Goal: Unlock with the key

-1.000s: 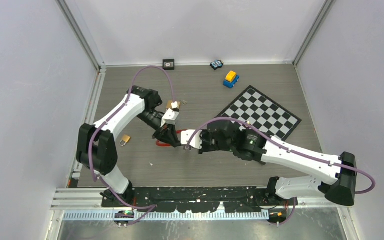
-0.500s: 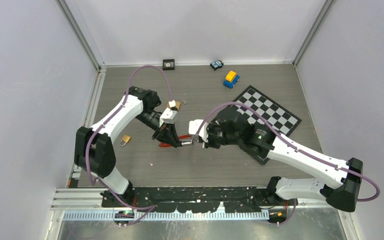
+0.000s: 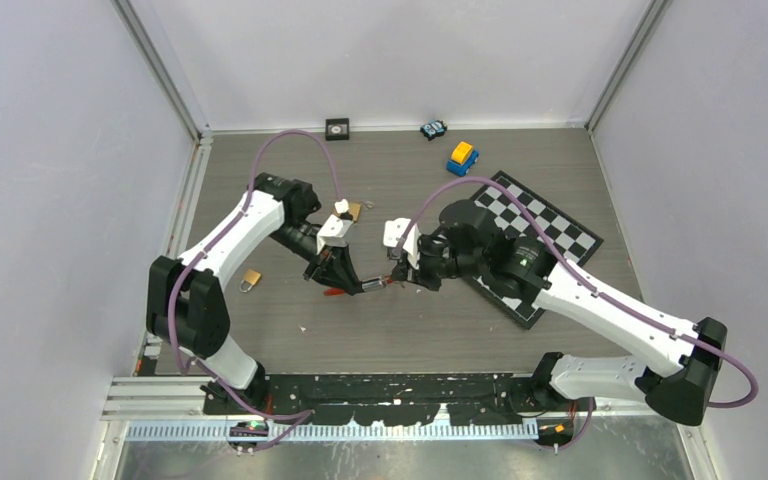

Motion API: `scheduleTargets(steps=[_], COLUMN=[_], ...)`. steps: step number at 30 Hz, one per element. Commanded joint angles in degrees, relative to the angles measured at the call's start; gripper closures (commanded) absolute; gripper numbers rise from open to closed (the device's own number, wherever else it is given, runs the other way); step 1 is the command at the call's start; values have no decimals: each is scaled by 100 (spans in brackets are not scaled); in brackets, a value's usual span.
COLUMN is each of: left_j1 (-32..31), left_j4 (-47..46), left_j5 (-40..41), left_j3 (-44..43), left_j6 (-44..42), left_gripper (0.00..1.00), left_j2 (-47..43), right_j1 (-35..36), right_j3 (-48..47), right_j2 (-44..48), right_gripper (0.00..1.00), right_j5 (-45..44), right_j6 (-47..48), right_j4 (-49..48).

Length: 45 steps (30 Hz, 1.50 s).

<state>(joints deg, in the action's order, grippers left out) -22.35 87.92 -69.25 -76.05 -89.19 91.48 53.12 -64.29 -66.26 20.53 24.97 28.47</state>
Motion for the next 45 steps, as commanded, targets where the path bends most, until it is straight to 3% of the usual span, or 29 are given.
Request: scheduleTargets(steps=[1, 23, 45], left_j1=[-129, 359, 380], left_j4=[1390, 1387, 1392], left_j5=[-1376, -1895, -1889], left_j3=[-109, -538, -875], left_j6=[-203, 208, 455], left_gripper=[100, 100, 100], left_j2=[-308, 110, 393], right_j1=[-48, 212, 242], right_j3=[-308, -614, -1266], right_j2=[-279, -663, -1366], right_gripper=[99, 99, 99], right_j5=[92, -467, -460], right_j6=[-295, 157, -542], right_j4=[-843, -453, -312])
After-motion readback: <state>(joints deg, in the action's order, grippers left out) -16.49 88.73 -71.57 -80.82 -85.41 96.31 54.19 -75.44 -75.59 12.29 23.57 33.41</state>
